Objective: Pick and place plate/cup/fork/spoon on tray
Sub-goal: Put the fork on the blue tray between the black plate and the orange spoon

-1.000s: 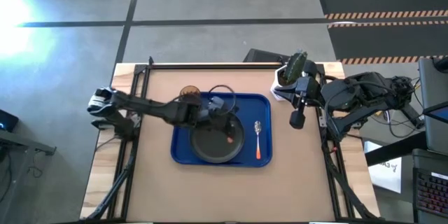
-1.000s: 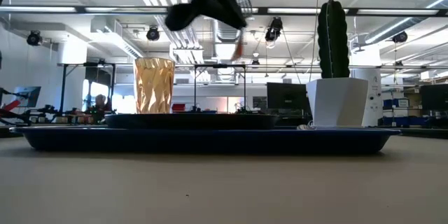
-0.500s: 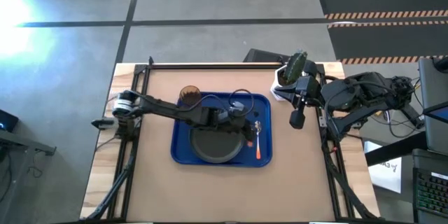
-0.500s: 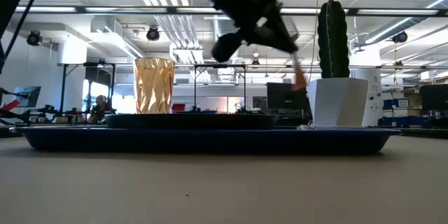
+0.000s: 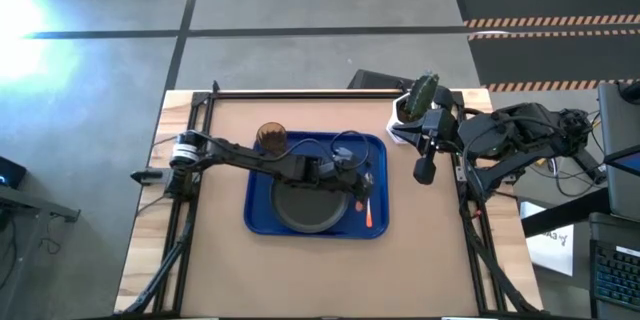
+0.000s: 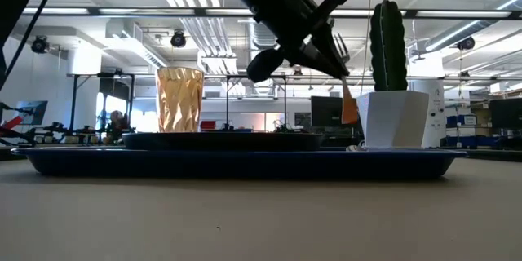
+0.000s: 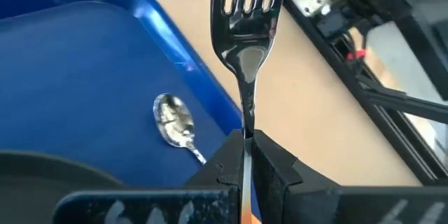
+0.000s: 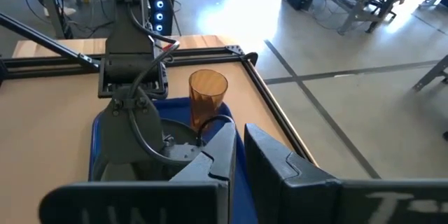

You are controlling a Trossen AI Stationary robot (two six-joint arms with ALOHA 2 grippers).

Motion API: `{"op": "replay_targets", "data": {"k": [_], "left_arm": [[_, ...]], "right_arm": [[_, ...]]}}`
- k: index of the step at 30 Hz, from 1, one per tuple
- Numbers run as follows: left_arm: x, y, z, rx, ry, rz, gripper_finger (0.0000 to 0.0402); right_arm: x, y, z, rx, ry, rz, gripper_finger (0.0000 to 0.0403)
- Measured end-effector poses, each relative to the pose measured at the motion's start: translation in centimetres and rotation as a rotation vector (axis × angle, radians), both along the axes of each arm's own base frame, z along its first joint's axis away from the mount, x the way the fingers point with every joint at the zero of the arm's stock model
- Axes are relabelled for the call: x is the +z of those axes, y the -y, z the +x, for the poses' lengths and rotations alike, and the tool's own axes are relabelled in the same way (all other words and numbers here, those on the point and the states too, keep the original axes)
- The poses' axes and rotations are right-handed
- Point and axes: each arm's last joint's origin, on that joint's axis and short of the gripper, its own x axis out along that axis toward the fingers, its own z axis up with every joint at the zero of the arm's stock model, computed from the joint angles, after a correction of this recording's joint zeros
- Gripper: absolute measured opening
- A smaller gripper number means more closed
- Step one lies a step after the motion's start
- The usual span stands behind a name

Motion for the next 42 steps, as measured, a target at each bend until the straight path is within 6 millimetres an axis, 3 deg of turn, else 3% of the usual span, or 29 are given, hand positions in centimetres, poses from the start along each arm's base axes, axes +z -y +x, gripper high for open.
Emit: {"op": "replay_targets", "data": {"k": [24, 42], "left_arm": [[-1.3, 0.1, -0.5, 0.076, -0.014, -0.037, 0.0000], [-1.8, 1.0, -0.6, 0.033, 0.012, -0.058, 0.0000]], "right_arm": [[0.0, 0.0, 0.0, 0.011, -0.006, -0.024, 0.0022], [0.1, 0.0, 0.0, 0.009, -0.001, -0.020, 0.0022]]}}
